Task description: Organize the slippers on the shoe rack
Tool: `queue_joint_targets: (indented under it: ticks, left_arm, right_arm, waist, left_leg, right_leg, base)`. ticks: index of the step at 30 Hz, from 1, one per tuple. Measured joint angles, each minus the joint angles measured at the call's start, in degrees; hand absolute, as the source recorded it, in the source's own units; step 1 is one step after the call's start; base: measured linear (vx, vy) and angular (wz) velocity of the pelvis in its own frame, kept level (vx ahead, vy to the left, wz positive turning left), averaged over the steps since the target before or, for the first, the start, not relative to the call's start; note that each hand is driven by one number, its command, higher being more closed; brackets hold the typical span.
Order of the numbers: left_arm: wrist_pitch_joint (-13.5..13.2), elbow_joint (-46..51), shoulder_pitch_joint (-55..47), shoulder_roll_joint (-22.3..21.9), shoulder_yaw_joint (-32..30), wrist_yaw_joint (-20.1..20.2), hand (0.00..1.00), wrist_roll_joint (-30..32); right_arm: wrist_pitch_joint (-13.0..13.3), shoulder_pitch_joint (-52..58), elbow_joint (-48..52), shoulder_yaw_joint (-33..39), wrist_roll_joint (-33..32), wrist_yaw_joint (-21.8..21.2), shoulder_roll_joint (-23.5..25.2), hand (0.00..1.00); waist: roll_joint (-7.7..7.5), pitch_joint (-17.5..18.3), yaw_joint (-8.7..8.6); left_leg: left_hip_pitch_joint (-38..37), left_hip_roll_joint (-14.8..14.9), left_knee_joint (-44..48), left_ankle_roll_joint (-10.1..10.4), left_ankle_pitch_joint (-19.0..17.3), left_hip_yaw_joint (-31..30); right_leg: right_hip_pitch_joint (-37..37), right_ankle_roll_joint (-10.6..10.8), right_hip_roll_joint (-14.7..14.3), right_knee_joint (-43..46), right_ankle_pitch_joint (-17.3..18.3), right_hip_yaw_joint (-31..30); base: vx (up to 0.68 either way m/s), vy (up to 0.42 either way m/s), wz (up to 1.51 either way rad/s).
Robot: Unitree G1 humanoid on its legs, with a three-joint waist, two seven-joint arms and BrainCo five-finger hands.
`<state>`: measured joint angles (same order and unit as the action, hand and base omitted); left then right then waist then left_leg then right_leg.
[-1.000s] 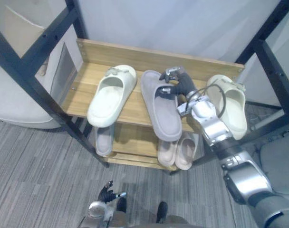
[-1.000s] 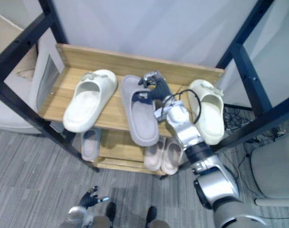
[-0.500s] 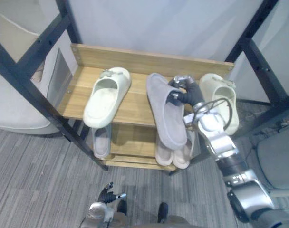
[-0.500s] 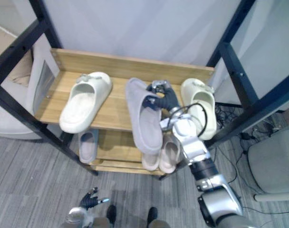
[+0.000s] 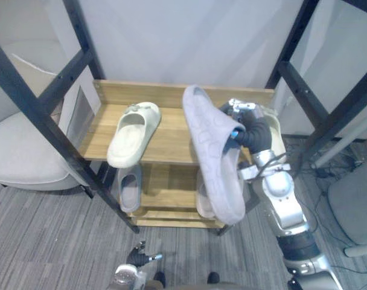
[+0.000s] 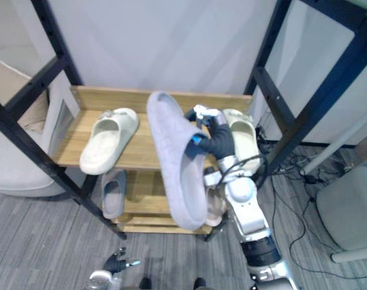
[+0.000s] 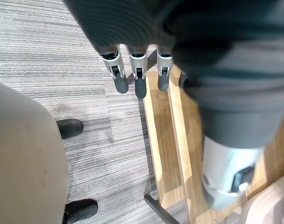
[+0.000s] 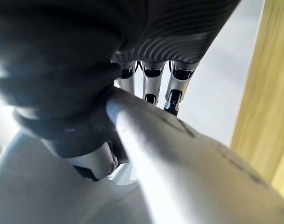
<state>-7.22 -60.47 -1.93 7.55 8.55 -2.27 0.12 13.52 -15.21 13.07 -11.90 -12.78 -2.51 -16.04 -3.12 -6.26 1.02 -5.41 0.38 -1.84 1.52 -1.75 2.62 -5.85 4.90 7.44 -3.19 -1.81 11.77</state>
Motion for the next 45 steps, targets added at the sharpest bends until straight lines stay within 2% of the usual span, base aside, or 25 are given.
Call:
queue_joint_targets:
  ticks: [3, 7, 13, 17, 18, 19, 21, 23, 24, 28, 29, 32, 34, 35, 38, 39, 41, 42, 45]
  left_arm:
    - [-0.1, -0.5, 0.0, 0.1, 0.7, 0.1, 0.00, 0.0]
    - [-0.5, -1.0, 0.1, 0.1, 0.9, 0.1, 0.00, 0.0]
    - [-1.2, -2.1, 0.2, 0.1, 1.6, 0.1, 0.00, -0.1]
    - [-2.1, -2.0, 1.8, 0.2, 2.2, 0.2, 0.00, -0.2]
    - [-2.2, -2.0, 3.7, 0.2, 2.3, 0.2, 0.00, -0.3]
    - [-2.3, -1.9, 4.3, 0.2, 2.4, 0.2, 0.00, -0.4]
    - [-2.6, -0.4, 7.2, 0.0, 2.6, 0.1, 0.00, -2.5]
    - [-2.8, 0.5, 8.8, 0.0, 2.6, 0.0, 0.00, -3.9]
    - [-3.3, 1.0, 9.9, 0.2, 2.6, -0.2, 0.00, -4.8]
    - [-3.7, 3.5, 12.6, 0.7, 2.6, -1.6, 0.00, -6.7]
    - [-3.8, 4.8, 14.0, 0.8, 2.5, -2.6, 0.00, -7.2]
    - [-4.4, 5.7, 15.9, 0.8, 1.9, -3.5, 0.00, -8.9]
    - [-5.1, 8.1, 15.9, 0.7, 1.6, -2.4, 0.00, -9.5]
    - [-5.8, 10.3, 15.1, 0.0, 1.3, -2.1, 0.00, -9.5]
    - [-6.6, 18.6, 11.1, -1.5, -1.3, -1.3, 0.00, -10.6]
    - [-6.7, 20.2, 10.4, -1.7, -2.3, -1.4, 0.00, -10.8]
    - [-6.2, 19.1, 13.2, -2.1, -7.1, -4.4, 0.00, -10.9]
    - [-5.2, 16.6, 16.7, 0.4, -9.3, -6.1, 0.00, -10.8]
    - [-4.1, 15.9, 17.2, 1.6, -9.9, -6.8, 0.00, -10.7]
  right_arm:
    - [0.0, 1.7, 0.1, -3.9, -3.0, -2.9, 0.0, 1.00]
    - [0.0, 4.7, 0.1, -8.0, -3.6, -5.5, -0.6, 1.00]
    - [-0.1, 7.9, -0.5, -16.8, -3.4, -10.3, -6.1, 1.00]
    - [-0.2, 7.4, -2.1, -20.8, -2.8, -11.2, -8.9, 1.00]
    - [-0.2, 6.2, -4.1, -21.1, -2.6, -11.2, -9.2, 1.00]
    - [-0.2, 5.8, -5.0, -21.1, -1.9, -11.0, -9.3, 1.00]
    - [-0.6, 2.0, -7.7, -21.2, 1.6, -9.9, -10.5, 1.00]
    - [-0.7, -0.3, -8.5, -21.4, 4.0, -8.7, -11.5, 1.00]
    - [-0.7, -1.7, -9.6, -21.3, 4.9, -7.7, -11.6, 1.00]
    - [-0.7, -4.7, -9.8, -19.3, 8.5, -4.2, -11.4, 1.00]
    - [-0.7, -6.5, -9.9, -17.3, 9.8, -2.6, -11.4, 1.00]
    - [-0.6, -10.1, -12.2, -15.0, 13.0, 1.1, -11.3, 1.00]
    - [-0.6, -12.2, -14.3, -13.9, 14.2, 3.2, -11.4, 1.00]
    - [-0.7, -12.8, -15.3, -12.4, 15.4, 4.8, -11.3, 1.00]
    - [-0.7, -15.5, -15.7, -10.5, 17.3, 8.2, -9.9, 1.00]
    - [-0.7, -16.0, -15.6, -10.1, 17.3, 8.6, -9.6, 1.00]
    - [-1.0, -18.1, -14.0, -8.2, 17.5, 10.8, -8.1, 1.00]
    - [-1.2, -21.0, -13.6, -6.1, 18.7, 12.5, -6.2, 1.00]
    - [-2.6, -24.2, -13.9, -1.7, 19.7, 15.0, -5.2, 1.00]
  waist:
    - [0.01, 0.4, -0.31]
    - [0.05, 0.5, -0.34]
    - [0.33, 0.5, -0.32]
    - [0.80, -2.1, 0.47]
    - [1.30, -4.6, 1.06]
    - [1.63, -5.4, 1.17]
    - [2.83, -10.4, 1.28]
    - [3.41, -12.8, 1.39]
    - [3.75, -14.5, 1.37]
    - [3.79, -17.9, 1.63]
    - [3.95, -19.3, 1.70]
    - [4.18, -19.8, 1.79]
    - [4.79, -20.2, 2.26]
    - [5.75, -20.2, 2.90]
    - [7.22, -20.2, 4.02]
    - [7.23, -20.2, 4.27]
    - [6.41, -20.6, 4.45]
    - [3.51, -22.4, 4.45]
    - [1.74, -23.4, 4.61]
  left_leg:
    - [-0.8, -0.1, 0.0, 0.0, 0.0, -0.2]
    - [-1.3, -0.2, 0.2, -0.1, 0.1, -0.8]
    - [-1.8, -0.8, 0.6, -0.3, 0.3, -2.6]
    - [5.6, -1.3, 10.4, -0.3, -3.0, -3.5]
    - [10.0, -1.2, 16.6, -0.1, -5.0, -4.0]
    - [11.7, -1.1, 18.8, 0.0, -5.7, -4.3]
    - [19.8, -1.0, 27.9, 0.2, -8.1, -5.0]
    - [24.2, -1.0, 32.1, 0.5, -9.6, -5.8]
    - [27.0, -0.8, 34.5, 0.7, -9.9, -6.4]
    - [34.3, -0.2, 38.7, 0.8, -10.0, -6.4]
    - [38.0, -0.3, 41.4, 0.9, -10.3, -6.4]
    - [44.7, -0.4, 46.1, 1.1, -11.2, -6.6]
    - [48.0, -0.1, 49.5, 1.3, -12.3, -6.8]
    - [50.5, -0.3, 52.7, 0.9, -13.4, -6.8]
    - [56.9, -0.1, 59.7, 0.8, -16.0, -7.1]
    - [58.2, 0.0, 61.0, 1.0, -16.4, -7.1]
    - [63.1, 0.1, 65.1, 1.4, -17.3, -7.6]
    - [67.3, 0.2, 69.1, 2.1, -18.3, -8.2]
    - [73.0, 0.1, 74.9, 3.0, -19.7, -9.6]
  right_leg:
    - [-1.0, 0.1, 0.1, 0.0, 0.1, 0.2]
    - [-1.4, 0.2, 0.3, 0.9, 0.5, 0.6]
    - [-1.2, 0.5, 1.4, 5.3, 3.0, 2.2]
    - [4.6, 0.2, 3.1, 14.6, 6.7, 2.8]
    - [8.0, -0.1, 3.5, 19.3, 8.3, 3.1]
    - [9.4, -0.3, 3.7, 21.1, 8.8, 3.3]
    - [16.6, -1.0, 4.6, 29.3, 11.6, 3.6]
    - [20.5, -1.0, 5.1, 33.1, 13.7, 4.1]
    - [22.7, -1.3, 5.3, 35.0, 14.0, 4.6]
    - [29.7, -1.6, 5.7, 39.3, 14.2, 5.2]
    - [33.4, -2.3, 6.8, 42.4, 14.6, 5.3]
    - [40.0, -2.7, 7.7, 47.3, 16.0, 5.3]
    - [43.1, -3.2, 8.0, 50.6, 17.0, 5.2]
    - [45.6, -3.0, 8.8, 54.1, 18.4, 5.0]
    - [51.7, -3.0, 9.7, 61.1, 21.4, 4.4]
    - [52.9, -3.0, 9.8, 62.4, 21.9, 4.2]
    - [57.4, -3.3, 10.7, 67.3, 24.0, 4.3]
    - [61.3, -4.0, 11.5, 72.0, 26.0, 4.4]
    - [66.1, -4.6, 12.2, 77.8, 28.3, 4.7]
  base:
    - [-0.02, -0.001, 0.03]
    - [-0.04, 0.001, 0.08]
    - [-0.05, 0.010, 0.17]
    - [-0.13, 0.011, 0.21]
    - [-0.17, -0.009, 0.19]
    - [-0.22, -0.011, 0.29]
    - [-0.25, 0.009, 0.24]
    - [-0.27, 0.011, 0.18]
    - [-0.22, 0.008, 0.16]
    - [-0.17, 0.024, -0.01]
    - [-0.13, 0.036, 0.01]
    - [-0.13, 0.023, 0.02]
    - [-0.09, 0.001, -0.02]
    - [-0.06, -0.001, 0.01]
    - [-0.05, 0.001, 0.01]
    - [-0.05, -0.011, 0.03]
    - [-0.06, -0.050, 0.17]
    - [-0.06, -0.065, 0.18]
    - [-0.06, -0.055, 0.11]
